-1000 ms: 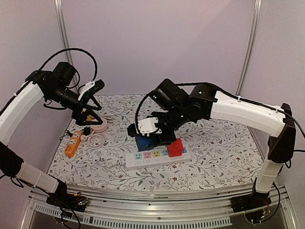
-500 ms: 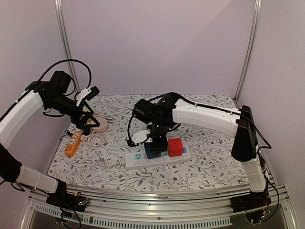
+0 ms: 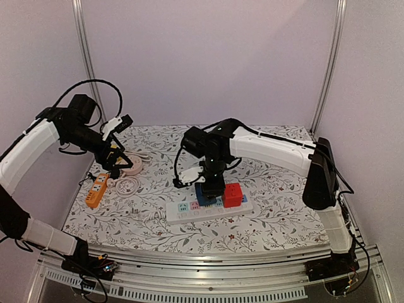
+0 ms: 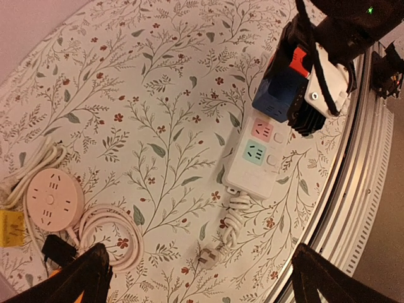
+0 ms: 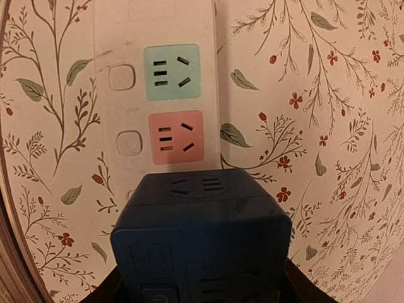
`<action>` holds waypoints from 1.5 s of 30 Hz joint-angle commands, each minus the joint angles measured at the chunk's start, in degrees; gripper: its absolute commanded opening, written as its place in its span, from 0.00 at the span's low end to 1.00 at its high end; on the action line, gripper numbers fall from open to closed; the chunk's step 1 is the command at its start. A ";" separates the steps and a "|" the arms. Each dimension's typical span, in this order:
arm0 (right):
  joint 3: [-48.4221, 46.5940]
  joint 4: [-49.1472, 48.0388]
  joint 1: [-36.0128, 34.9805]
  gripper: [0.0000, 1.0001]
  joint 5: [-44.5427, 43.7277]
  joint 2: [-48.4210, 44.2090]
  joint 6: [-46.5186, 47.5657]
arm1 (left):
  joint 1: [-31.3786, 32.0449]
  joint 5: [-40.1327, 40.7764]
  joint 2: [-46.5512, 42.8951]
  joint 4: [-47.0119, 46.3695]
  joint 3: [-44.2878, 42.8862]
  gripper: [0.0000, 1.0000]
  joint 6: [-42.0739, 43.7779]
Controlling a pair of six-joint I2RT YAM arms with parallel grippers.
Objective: Insert the plug
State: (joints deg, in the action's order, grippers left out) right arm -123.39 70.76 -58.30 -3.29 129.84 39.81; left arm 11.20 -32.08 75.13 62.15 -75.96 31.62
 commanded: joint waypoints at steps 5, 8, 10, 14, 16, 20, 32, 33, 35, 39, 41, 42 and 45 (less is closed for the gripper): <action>-1.05 1.70 1.33 0.00 8.58 1.11 -0.39 | -0.59 0.35 -0.08 -0.62 0.64 0.99 -0.11; -0.88 1.76 1.63 0.00 9.37 1.03 -0.51 | -0.57 0.35 -0.07 -0.62 0.72 0.99 -0.11; -0.75 1.75 1.70 0.00 7.48 1.16 -0.61 | -0.57 0.39 -0.14 -0.65 0.81 1.00 -0.15; -0.73 1.71 1.83 0.00 6.27 1.78 -0.14 | -0.57 0.43 -0.22 -0.70 0.86 1.00 -0.11; -0.72 1.48 1.91 0.00 5.95 2.05 0.07 | -0.62 0.41 -0.10 -0.67 0.99 0.99 0.00; -0.52 0.35 2.22 0.00 7.89 2.24 0.01 | -0.58 0.73 0.18 -0.87 1.12 0.99 0.13; 1.05 -1.09 3.71 0.00 7.33 2.23 0.31 | -0.62 0.89 0.61 -0.99 1.34 0.99 0.20; 1.48 -1.13 3.80 0.00 7.60 2.14 0.39 | -0.57 0.88 0.63 -1.03 1.33 0.99 0.20; 2.30 -1.74 3.87 0.00 8.40 2.08 0.94 | -0.58 1.00 0.63 -1.01 1.34 1.00 0.20; 4.67 -3.01 3.86 0.00 9.87 2.92 2.32 | -0.60 1.05 0.72 -1.04 1.35 1.00 0.20; 5.97 -3.12 3.82 0.00 9.52 3.72 2.54 | -0.60 1.07 0.72 -1.06 1.36 1.00 0.12; 6.80 -3.46 3.88 0.00 9.29 4.14 2.31 | -0.60 1.21 0.64 -1.07 1.42 0.99 0.16; 9.91 -5.54 3.74 0.00 6.68 4.58 1.73 | -0.58 1.29 0.71 -1.19 1.61 0.99 0.11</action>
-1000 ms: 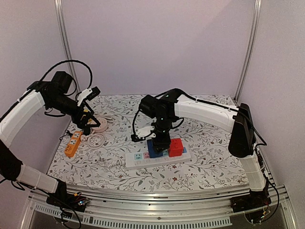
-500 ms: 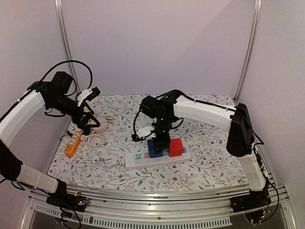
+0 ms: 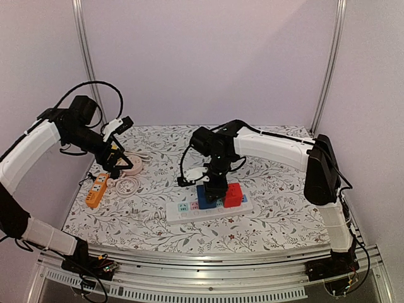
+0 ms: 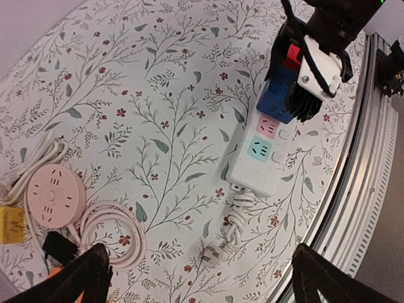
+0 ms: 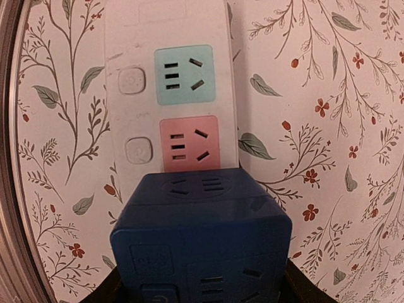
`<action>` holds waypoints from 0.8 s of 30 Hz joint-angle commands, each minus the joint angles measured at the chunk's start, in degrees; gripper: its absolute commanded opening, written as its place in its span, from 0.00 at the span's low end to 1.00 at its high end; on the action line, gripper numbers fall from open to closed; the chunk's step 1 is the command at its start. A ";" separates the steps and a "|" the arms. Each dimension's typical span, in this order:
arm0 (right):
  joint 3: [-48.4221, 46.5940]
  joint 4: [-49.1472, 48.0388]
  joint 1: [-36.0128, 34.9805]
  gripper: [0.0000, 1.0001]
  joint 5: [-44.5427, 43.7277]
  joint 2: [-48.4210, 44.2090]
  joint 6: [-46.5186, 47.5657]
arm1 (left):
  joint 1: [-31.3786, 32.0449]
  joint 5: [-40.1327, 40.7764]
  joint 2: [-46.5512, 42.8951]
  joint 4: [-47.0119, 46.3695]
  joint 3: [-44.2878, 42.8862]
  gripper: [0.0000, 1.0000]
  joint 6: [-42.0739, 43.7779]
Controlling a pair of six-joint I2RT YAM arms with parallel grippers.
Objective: Insert the plug
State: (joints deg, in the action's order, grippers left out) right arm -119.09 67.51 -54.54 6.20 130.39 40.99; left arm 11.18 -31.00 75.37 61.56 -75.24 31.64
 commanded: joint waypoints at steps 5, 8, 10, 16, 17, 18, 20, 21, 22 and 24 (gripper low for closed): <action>6.99 -1.89 -0.71 0.00 -8.56 7.04 -0.38 | -0.58 0.77 1.27 -0.73 0.73 1.00 0.05; 8.14 -1.96 -0.88 0.00 -10.13 7.71 -0.68 | -0.59 0.99 1.91 -0.74 0.46 1.00 -0.07; 8.17 -1.66 -0.95 0.00 -9.96 8.09 -0.65 | -0.56 0.71 2.28 -0.60 0.32 0.99 -0.11; 8.11 -1.98 -0.80 0.12 -9.58 7.89 -0.67 | -0.59 0.86 2.72 -0.65 0.44 0.99 -0.09; 7.96 -2.30 -0.81 0.21 -9.88 7.67 -0.98 | -0.55 0.98 2.61 -0.65 0.42 1.00 -0.01; 7.84 -2.60 -0.81 0.34 -10.07 7.08 -1.47 | -0.55 1.16 2.60 -0.61 0.42 0.99 0.05; 7.44 -3.25 -0.78 0.58 -9.86 5.78 -2.06 | -0.58 1.91 2.50 -0.63 0.30 1.00 0.17; 7.14 -3.63 -0.88 0.68 -9.62 5.04 -2.45 | -0.64 2.60 2.59 -0.58 0.07 0.99 0.24; 6.76 -4.03 -1.00 0.77 -9.52 3.69 -2.68 | -0.64 3.45 2.59 -0.41 -0.17 1.00 0.45; 6.12 -5.29 -1.53 0.98 -9.90 1.65 -3.01 | -0.95 5.49 2.94 -0.10 -1.05 1.00 0.82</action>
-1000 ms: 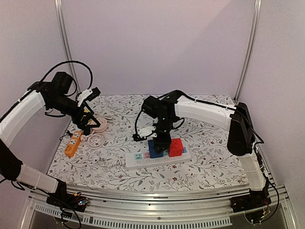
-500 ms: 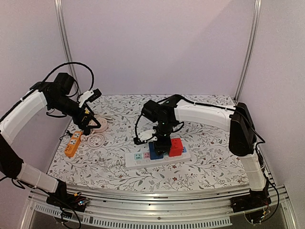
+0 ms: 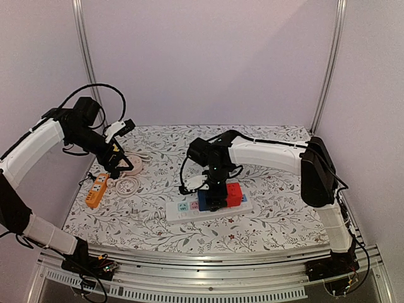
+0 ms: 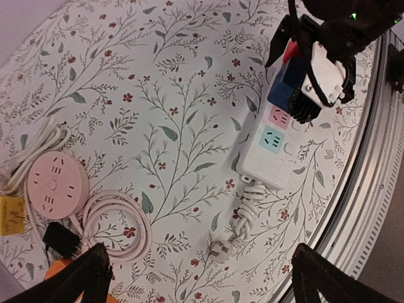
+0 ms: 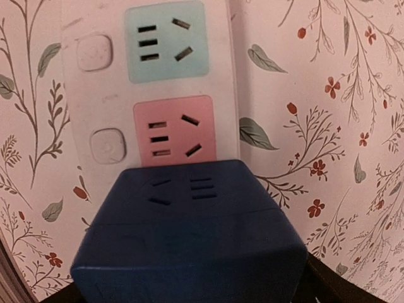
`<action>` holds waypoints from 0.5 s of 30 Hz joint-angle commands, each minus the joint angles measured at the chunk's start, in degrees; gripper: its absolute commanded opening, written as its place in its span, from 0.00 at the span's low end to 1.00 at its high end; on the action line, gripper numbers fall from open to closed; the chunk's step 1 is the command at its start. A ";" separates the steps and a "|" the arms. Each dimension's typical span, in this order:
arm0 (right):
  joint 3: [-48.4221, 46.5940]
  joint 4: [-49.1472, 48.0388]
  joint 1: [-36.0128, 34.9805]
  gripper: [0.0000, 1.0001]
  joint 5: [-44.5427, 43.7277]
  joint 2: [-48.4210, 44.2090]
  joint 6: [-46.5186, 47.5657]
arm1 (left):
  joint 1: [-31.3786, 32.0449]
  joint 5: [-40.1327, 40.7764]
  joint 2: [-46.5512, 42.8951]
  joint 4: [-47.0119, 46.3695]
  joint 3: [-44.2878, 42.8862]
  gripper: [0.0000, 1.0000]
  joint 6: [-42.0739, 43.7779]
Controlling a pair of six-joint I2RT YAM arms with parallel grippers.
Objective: Insert the plug
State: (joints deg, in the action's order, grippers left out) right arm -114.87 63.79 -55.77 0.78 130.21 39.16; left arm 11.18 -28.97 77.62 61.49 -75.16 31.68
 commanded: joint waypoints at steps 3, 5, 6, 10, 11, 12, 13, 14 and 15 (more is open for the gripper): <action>1.59 -4.07 -0.99 0.99 -3.54 -1.67 -0.85 | -2.50 5.61 2.22 1.26 -3.91 1.00 1.20; 1.16 -5.23 -0.95 0.99 -1.54 -4.15 -1.37 | -4.10 6.84 4.06 2.74 -5.91 0.99 1.70; 1.21 -5.95 -0.97 0.99 1.17 -5.64 -1.86 | -5.26 7.62 4.99 3.16 -6.57 0.99 1.95; 3.05 -9.74 -0.96 0.99 5.04 -11.81 -3.79 | -10.89 12.47 8.66 1.98 -7.53 0.99 3.46; 4.05 -11.46 -0.97 0.99 5.85 -14.18 -4.26 | -12.81 14.43 10.22 1.38 -7.55 0.99 3.28; 5.22 -12.85 -0.98 0.99 6.75 -15.71 -4.57 | -14.55 17.05 11.59 0.79 -7.69 0.99 2.91; 6.83 -14.41 -0.93 0.99 7.49 -17.74 -5.09 | -16.44 18.82 13.11 0.04 -7.82 0.99 2.42; 8.59 -16.11 -0.81 0.99 8.23 -19.30 -5.94 | -17.67 20.54 14.52 -0.76 -8.02 1.00 1.80; 10.40 -17.85 -0.75 0.99 8.84 -21.81 -6.42 | -18.61 21.56 16.24 -1.89 -8.48 1.00 1.05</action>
State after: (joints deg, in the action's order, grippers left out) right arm -109.25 53.60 -56.36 4.78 116.90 35.90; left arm -2.81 -15.79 88.66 62.04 -82.46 33.85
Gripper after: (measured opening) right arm 0.988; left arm 0.995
